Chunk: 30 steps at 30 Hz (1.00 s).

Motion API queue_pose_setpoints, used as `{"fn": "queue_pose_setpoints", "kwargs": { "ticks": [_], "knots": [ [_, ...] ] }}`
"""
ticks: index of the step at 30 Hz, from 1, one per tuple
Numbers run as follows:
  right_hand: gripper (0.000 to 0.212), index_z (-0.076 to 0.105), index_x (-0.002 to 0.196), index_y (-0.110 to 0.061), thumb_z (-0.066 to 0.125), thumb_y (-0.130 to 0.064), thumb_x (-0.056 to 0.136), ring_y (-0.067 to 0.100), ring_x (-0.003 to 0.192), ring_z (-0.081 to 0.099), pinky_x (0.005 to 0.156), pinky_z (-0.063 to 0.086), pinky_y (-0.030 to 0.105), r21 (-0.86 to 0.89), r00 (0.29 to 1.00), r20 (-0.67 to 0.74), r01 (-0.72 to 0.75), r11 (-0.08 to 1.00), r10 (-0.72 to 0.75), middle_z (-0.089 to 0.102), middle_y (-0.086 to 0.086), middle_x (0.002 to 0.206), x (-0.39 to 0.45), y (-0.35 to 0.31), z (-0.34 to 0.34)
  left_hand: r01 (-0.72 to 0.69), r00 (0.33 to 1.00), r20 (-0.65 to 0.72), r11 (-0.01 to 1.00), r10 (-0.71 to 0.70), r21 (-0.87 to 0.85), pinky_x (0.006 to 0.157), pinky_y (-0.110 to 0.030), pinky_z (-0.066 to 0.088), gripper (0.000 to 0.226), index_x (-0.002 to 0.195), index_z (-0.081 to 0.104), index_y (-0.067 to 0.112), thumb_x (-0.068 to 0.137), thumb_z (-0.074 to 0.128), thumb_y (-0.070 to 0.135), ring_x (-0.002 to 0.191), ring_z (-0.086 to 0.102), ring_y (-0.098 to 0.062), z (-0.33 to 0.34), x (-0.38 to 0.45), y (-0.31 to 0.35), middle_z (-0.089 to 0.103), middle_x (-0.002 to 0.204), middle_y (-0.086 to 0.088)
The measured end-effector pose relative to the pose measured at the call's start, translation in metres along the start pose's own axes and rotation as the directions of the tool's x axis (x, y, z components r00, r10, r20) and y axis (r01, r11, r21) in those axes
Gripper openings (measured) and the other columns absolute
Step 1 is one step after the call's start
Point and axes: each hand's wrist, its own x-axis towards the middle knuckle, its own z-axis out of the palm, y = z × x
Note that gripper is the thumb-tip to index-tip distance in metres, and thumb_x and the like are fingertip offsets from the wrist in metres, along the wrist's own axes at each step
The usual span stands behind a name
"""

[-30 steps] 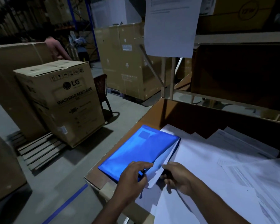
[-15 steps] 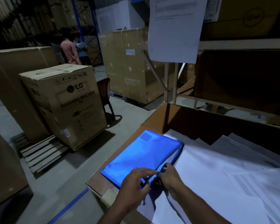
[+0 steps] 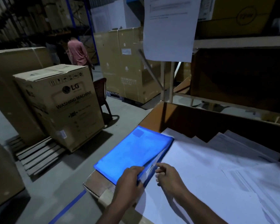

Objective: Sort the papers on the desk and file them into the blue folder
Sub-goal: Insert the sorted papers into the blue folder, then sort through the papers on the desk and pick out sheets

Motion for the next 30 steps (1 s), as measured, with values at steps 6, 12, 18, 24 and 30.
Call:
{"fn": "queue_pose_setpoints", "kwargs": {
  "ticks": [6, 12, 18, 24, 30],
  "knots": [
    [0.030, 0.066, 0.113, -0.025, 0.060, -0.010, 0.088, 0.001, 0.095, 0.059, 0.085, 0.055, 0.027, -0.414, 0.938, -0.199, 0.183, 0.892, -0.285, 0.055, -0.018, 0.104, -0.029, 0.024, -0.043, -0.028, 0.992, -0.125, 0.998, 0.022, -0.048, 0.086, -0.028, 0.049, 0.016, 0.097, 0.073, 0.032, 0.086, 0.080, 0.040, 0.109, 0.052, -0.003, 0.011, 0.011, 0.006, 0.059, 0.110, 0.025],
    [0.046, 0.066, 0.121, -0.023, 0.079, -0.033, 0.078, 0.005, 0.128, 0.040, 0.101, 0.051, 0.031, -0.633, 0.859, -0.286, 0.163, 0.757, -0.425, 0.056, -0.008, 0.131, -0.071, 0.039, -0.087, -0.236, 0.961, -0.181, 0.961, 0.210, -0.141, 0.077, -0.009, 0.046, 0.023, 0.102, 0.071, 0.030, 0.083, 0.084, 0.032, 0.104, 0.057, -0.010, 0.037, 0.013, 0.047, 0.065, 0.104, 0.021],
    [0.113, 0.012, 0.158, -0.033, 0.054, -0.086, 0.067, 0.016, 0.154, -0.013, 0.121, -0.011, 0.051, -0.832, 0.972, -0.223, -0.147, 0.535, -0.080, -0.004, -0.008, 0.168, -0.111, 0.051, -0.120, -0.283, 0.943, 0.131, 0.945, 0.305, -0.164, 0.115, -0.018, 0.034, 0.065, 0.140, 0.058, 0.032, 0.082, 0.081, 0.053, 0.143, 0.035, 0.003, 0.073, 0.005, 0.070, 0.047, 0.141, 0.027],
    [0.083, 0.035, 0.152, -0.034, 0.064, -0.067, 0.081, 0.008, 0.152, 0.014, 0.124, 0.000, 0.036, -0.770, 0.939, -0.246, -0.040, 0.637, -0.239, 0.025, -0.017, 0.161, -0.123, 0.077, -0.131, -0.241, 0.948, 0.154, 0.944, 0.279, -0.227, 0.116, -0.022, 0.035, 0.070, 0.146, 0.051, 0.037, 0.084, 0.081, 0.050, 0.146, 0.034, 0.002, 0.084, 0.005, 0.085, 0.045, 0.150, 0.024],
    [0.016, 0.070, 0.094, -0.030, 0.072, -0.017, 0.085, 0.005, 0.092, 0.062, 0.083, 0.048, 0.022, -0.658, 0.815, -0.437, 0.000, 0.753, -0.381, 0.067, -0.018, 0.094, -0.135, 0.069, -0.140, -0.339, 0.909, 0.179, 0.918, 0.376, -0.207, 0.116, -0.021, 0.035, 0.087, 0.152, 0.036, 0.047, 0.079, 0.082, 0.057, 0.147, 0.028, 0.008, 0.087, 0.008, 0.100, 0.036, 0.155, 0.028]
  ]
}}
